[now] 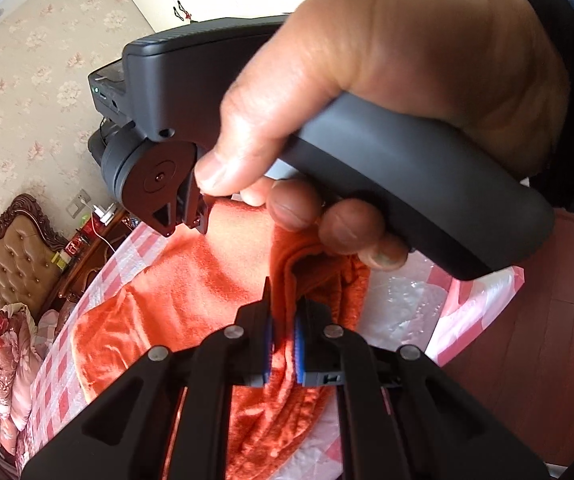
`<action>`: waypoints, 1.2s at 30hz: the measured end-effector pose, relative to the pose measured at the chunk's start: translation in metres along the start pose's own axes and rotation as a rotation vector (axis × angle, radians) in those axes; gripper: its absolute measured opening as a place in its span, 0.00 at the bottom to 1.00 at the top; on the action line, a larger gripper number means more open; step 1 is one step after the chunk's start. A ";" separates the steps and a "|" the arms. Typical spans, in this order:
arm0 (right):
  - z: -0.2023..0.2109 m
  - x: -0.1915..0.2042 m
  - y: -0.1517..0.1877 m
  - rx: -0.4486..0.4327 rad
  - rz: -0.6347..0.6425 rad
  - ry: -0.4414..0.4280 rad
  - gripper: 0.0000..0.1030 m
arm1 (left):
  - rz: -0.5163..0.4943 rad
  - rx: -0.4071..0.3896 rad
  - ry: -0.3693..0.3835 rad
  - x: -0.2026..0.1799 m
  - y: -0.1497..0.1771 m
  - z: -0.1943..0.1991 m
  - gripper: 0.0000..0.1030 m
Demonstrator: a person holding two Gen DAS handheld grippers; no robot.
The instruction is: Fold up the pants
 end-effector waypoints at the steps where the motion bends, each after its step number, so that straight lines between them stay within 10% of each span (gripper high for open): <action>1: 0.000 -0.003 0.000 -0.006 -0.010 -0.014 0.21 | 0.002 0.001 0.005 -0.003 -0.001 0.000 0.11; 4: 0.006 -0.016 -0.003 -0.048 -0.018 0.070 0.52 | 0.001 0.000 0.028 -0.005 -0.001 0.000 0.20; 9: 0.016 -0.050 -0.003 -0.062 -0.069 0.210 0.54 | 0.021 -0.042 0.117 -0.011 -0.007 0.018 0.36; 15: 0.067 -0.039 0.010 -0.149 -0.090 0.195 0.54 | 0.396 -0.120 0.076 0.076 -0.020 0.050 0.33; 19: 0.082 0.009 0.035 -0.173 -0.017 0.151 0.52 | 0.647 -0.017 0.098 0.159 -0.024 -0.003 0.21; 24: 0.058 0.039 0.074 -0.083 0.097 0.166 0.41 | 0.702 0.204 0.391 0.174 -0.013 -0.108 0.20; 32: 0.050 0.035 0.087 -0.075 0.102 0.186 0.40 | 0.715 0.304 0.252 0.199 -0.007 -0.162 0.20; 36: 0.052 0.039 0.091 -0.076 0.117 0.186 0.40 | 0.757 0.210 0.174 0.242 0.004 -0.112 0.20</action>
Point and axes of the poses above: each gripper's, at about its wrist camera, not at the fingertips, and z roughly against the way its jaws point, x to its left, y to its underside, the point moved 2 cm from there along -z, roughly the way its jaws point, and after that the axes turned 10 degrees about -x, right-handed, at the moved point
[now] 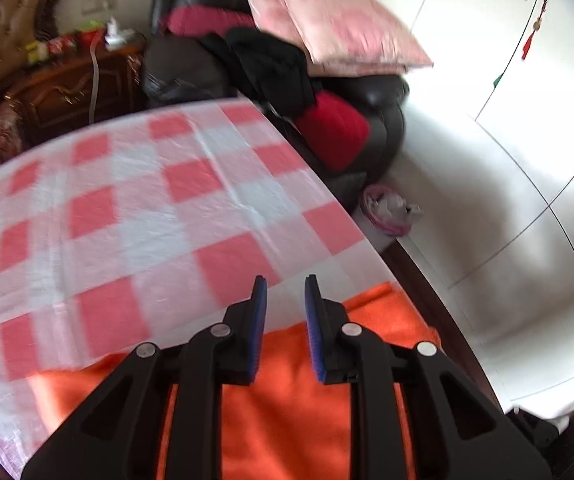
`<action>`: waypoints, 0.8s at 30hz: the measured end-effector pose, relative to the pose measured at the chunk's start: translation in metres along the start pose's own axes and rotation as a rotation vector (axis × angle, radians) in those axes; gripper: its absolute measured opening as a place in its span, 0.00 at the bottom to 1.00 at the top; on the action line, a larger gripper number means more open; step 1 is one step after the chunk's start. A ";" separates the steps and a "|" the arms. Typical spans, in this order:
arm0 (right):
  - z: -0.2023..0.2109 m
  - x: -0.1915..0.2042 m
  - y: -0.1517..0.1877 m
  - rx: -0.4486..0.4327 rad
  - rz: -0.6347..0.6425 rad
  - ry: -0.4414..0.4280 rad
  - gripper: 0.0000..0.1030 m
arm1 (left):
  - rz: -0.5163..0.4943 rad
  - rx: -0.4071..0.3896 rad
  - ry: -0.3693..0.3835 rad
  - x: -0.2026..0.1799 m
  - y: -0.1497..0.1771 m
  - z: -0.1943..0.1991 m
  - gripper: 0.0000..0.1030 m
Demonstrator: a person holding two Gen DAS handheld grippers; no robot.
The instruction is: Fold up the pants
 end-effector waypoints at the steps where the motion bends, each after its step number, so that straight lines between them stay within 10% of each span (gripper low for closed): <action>1: 0.000 0.001 0.001 -0.001 0.005 0.001 0.40 | -0.012 -0.021 -0.008 0.004 0.010 0.018 0.20; 11: 0.005 0.002 -0.066 -0.034 -0.040 0.003 0.44 | -0.210 -0.075 -0.158 -0.015 0.183 0.102 0.42; 21: -0.081 0.028 -0.076 0.046 0.066 0.135 0.57 | -0.095 -0.125 -0.228 0.005 0.189 0.109 0.71; 24: -0.079 0.034 -0.069 0.019 0.119 0.184 0.61 | -0.137 -0.166 -0.350 0.008 0.178 0.124 0.67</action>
Point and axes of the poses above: each gripper's, at about its wrist camera, not at the fingertips, and z roughly against the way its jaws point, x to its left, y to its underside, the point moved 2 cm from there along -z, roughly the way its jaws point, and after that the axes turned 10 degrees about -x, right-handed, at the moved point
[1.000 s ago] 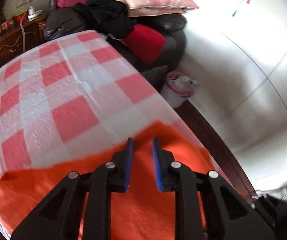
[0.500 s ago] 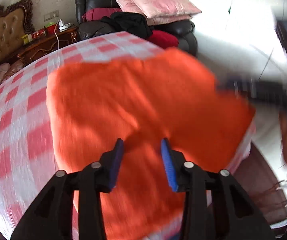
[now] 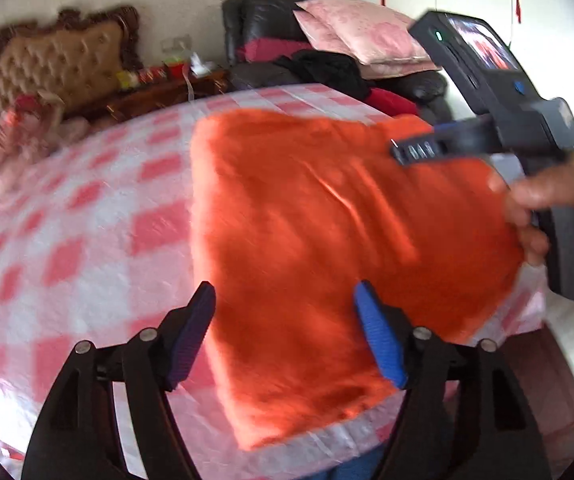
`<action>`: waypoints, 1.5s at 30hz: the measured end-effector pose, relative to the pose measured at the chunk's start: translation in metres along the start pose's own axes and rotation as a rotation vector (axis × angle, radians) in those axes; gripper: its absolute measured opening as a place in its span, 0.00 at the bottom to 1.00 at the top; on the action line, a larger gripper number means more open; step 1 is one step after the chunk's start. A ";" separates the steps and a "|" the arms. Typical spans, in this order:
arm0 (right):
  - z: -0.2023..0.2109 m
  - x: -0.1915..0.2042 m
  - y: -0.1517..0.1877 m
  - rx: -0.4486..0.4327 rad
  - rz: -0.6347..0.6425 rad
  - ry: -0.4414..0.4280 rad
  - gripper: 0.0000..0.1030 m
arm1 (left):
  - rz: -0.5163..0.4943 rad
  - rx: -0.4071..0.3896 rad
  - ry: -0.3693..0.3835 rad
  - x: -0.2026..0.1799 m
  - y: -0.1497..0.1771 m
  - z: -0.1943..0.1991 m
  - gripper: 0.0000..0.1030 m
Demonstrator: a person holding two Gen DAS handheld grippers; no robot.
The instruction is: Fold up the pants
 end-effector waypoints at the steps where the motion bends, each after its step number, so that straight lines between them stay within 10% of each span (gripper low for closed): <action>1: -0.001 0.002 0.002 -0.007 0.016 0.020 0.62 | 0.001 -0.014 -0.004 0.002 -0.006 0.000 0.67; 9: -0.001 0.001 0.002 -0.011 0.014 0.016 0.63 | 0.025 0.011 0.135 -0.011 -0.054 -0.052 0.55; 21: -0.001 -0.002 0.004 -0.017 -0.004 -0.009 0.64 | 0.300 0.066 0.037 0.073 -0.028 -0.045 0.51; 28: 0.029 -0.029 0.014 0.031 -0.073 0.095 0.82 | 0.318 0.056 -0.038 0.085 -0.032 -0.012 0.52; 37: 0.152 -0.056 0.047 0.019 -0.207 0.122 0.83 | 0.301 0.086 0.062 0.023 -0.045 0.062 0.96; 45: 0.223 -0.055 0.050 -0.063 -0.204 0.110 0.83 | 0.281 0.075 0.102 -0.011 -0.057 0.111 0.98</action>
Point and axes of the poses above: each gripper's, at about its wrist camera, not at the fingertips, and z roughly against the way its jaws point, x to its left, y to its underside, the point moved 2 cm from there along -z, roughly the way its jaws point, and after that the axes turned 10 degrees about -x, right-handed, at the moved point
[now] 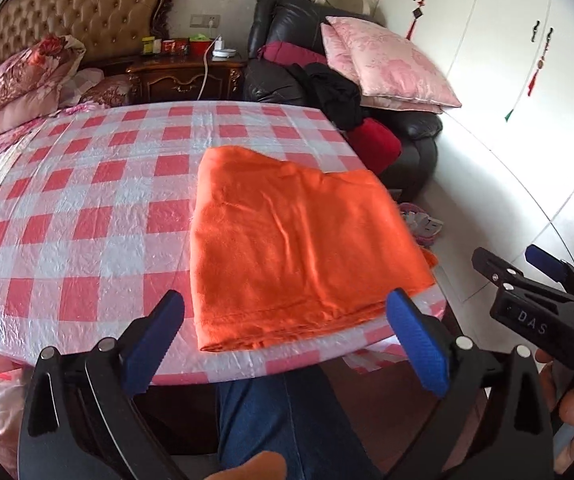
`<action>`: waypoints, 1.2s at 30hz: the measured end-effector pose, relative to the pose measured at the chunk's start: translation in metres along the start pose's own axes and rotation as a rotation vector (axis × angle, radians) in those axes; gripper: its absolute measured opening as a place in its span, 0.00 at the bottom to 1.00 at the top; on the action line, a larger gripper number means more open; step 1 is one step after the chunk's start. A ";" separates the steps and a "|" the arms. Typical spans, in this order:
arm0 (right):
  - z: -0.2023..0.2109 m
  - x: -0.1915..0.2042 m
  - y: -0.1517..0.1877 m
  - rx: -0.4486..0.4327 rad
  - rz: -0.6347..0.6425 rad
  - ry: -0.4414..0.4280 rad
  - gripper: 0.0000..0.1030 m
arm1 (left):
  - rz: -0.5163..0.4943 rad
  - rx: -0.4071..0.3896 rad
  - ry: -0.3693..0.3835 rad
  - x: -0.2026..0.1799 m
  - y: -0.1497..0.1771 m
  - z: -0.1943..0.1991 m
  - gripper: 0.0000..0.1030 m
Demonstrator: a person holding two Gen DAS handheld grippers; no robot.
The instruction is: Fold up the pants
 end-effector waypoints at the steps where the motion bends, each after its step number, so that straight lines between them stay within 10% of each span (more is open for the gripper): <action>1: 0.003 -0.001 -0.002 -0.008 0.001 0.002 0.83 | -0.006 -0.005 0.006 -0.003 0.000 0.002 0.98; 36: -0.004 -0.004 0.000 0.007 -0.003 -0.006 0.83 | -0.037 -0.021 0.033 -0.015 -0.005 -0.010 0.98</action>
Point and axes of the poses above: each gripper's, at about its wrist camera, not at the fingertips, and z roughly against the way its jaws point, x to its left, y to its underside, the point moved 2 cm from there along -z, roughly the way its jaws point, and after that the axes turned 10 degrees about -x, right-handed, at the moved point
